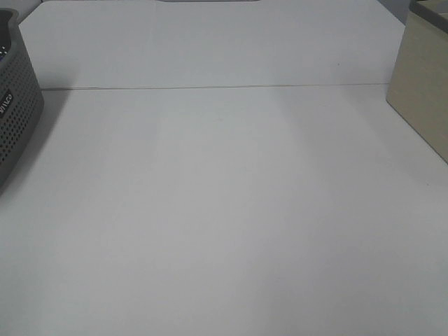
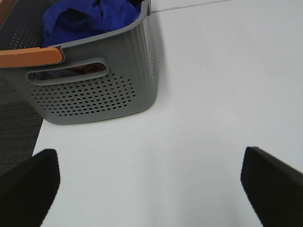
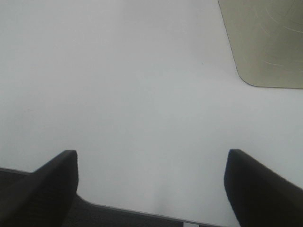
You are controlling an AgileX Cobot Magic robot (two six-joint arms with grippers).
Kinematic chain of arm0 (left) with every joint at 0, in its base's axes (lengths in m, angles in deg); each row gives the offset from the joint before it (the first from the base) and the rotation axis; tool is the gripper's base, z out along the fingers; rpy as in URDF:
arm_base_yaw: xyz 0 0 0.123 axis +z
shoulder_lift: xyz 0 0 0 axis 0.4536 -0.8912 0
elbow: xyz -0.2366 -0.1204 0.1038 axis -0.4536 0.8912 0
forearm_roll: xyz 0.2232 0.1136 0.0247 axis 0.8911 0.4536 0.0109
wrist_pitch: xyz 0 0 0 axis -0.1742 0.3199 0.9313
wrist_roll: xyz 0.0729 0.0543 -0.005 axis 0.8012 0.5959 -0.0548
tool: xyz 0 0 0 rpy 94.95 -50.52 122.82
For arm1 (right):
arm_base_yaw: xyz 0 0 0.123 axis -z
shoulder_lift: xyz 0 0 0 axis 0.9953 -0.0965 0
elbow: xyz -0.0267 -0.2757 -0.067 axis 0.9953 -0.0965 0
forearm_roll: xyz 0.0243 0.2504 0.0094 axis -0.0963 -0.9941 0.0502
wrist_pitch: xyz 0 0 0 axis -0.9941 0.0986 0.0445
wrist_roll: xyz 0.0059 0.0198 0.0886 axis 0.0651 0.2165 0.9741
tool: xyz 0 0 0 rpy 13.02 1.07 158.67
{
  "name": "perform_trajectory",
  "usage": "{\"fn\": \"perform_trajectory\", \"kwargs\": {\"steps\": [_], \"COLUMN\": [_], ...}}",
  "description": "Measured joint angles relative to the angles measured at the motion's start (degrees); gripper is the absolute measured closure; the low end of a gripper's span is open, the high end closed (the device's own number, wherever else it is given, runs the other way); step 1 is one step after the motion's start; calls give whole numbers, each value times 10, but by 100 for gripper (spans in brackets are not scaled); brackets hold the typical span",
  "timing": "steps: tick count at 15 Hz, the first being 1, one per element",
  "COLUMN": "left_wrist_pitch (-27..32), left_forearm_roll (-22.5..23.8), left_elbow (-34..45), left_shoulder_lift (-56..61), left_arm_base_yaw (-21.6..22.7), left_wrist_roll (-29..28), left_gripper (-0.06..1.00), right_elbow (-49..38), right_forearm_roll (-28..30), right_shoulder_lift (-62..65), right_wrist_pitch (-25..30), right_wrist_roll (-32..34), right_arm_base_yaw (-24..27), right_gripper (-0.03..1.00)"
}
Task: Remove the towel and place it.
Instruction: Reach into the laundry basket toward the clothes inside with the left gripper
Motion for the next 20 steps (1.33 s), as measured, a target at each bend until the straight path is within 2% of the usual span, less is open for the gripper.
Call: {"fn": "perform_trajectory", "kwargs": {"steps": [20], "left_wrist_pitch": [0], "left_forearm_roll": [5], "left_elbow": [0], "left_shoulder_lift": [0], "left_arm_base_yaw": [0], "left_wrist_roll": [0], "left_gripper": [-5], "right_elbow": [0], "right_forearm_roll": [0], "right_shoulder_lift": [0], "right_wrist_pitch": [0], "right_wrist_roll": [0], "right_arm_base_yaw": [0], "right_gripper": [15]}}
